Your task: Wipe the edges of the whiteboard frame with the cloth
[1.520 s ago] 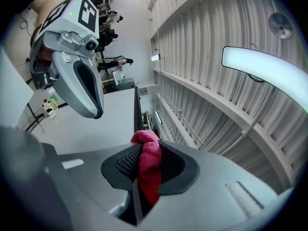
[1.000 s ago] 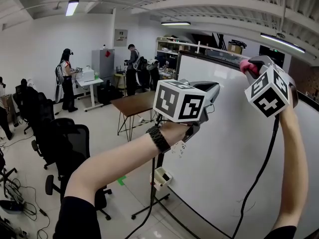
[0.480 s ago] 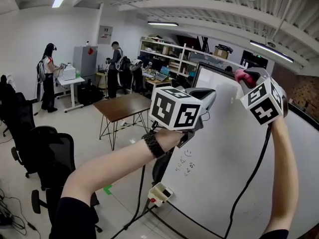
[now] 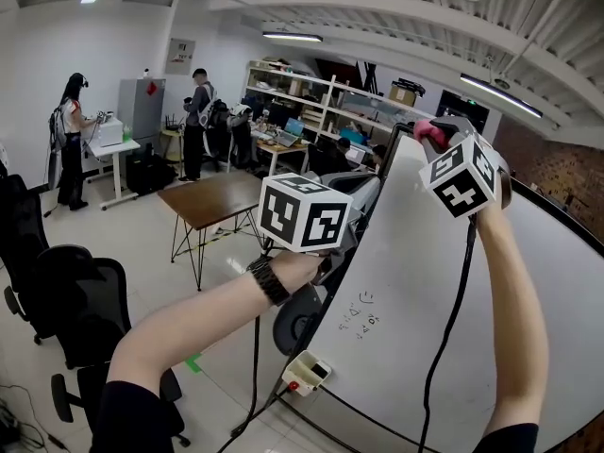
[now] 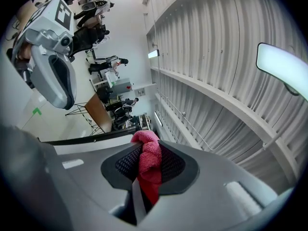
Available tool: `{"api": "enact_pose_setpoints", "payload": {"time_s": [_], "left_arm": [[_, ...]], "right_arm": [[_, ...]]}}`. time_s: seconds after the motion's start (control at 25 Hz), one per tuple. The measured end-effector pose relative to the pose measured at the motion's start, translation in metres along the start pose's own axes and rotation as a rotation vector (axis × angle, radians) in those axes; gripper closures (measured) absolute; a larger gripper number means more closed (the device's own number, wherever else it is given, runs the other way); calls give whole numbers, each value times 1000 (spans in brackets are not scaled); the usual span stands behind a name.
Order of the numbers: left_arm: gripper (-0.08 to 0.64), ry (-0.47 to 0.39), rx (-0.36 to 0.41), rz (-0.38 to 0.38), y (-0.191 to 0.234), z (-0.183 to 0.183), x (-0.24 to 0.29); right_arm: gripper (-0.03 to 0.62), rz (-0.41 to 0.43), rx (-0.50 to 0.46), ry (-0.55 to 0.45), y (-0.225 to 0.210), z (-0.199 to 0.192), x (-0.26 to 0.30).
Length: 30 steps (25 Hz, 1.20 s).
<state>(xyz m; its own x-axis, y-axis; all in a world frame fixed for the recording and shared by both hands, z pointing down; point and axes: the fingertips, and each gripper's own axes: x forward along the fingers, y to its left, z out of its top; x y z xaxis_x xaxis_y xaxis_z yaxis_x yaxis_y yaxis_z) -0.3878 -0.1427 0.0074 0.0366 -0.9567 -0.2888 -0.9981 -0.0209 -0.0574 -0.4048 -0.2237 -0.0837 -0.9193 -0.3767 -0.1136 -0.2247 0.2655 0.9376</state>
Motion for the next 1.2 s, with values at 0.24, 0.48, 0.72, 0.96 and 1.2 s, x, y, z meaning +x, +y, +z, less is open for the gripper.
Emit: {"api": "enact_pose_setpoints", "payload": {"time_s": [0.24,0.48,0.72,0.96,1.2], "left_arm": [[558,-3,-35,-31,11,0,-24],[558,-10,-27,-89,6,-8,-33],[558,-47,-10,-145,0,-15,-29],[558,-73,6,-305,-44,-35,-20],[558,-83,73,-623,-170,-135,3]], "right_arm": [[517,-54,-10,0,13,27,35],[517,-83,-15,-60,26,36,40],[514,-36,133,-231,47,60,5],[514,-95,256,-336,46,64,-86],[514,-121,627,-348,116,-71,-208]]}}
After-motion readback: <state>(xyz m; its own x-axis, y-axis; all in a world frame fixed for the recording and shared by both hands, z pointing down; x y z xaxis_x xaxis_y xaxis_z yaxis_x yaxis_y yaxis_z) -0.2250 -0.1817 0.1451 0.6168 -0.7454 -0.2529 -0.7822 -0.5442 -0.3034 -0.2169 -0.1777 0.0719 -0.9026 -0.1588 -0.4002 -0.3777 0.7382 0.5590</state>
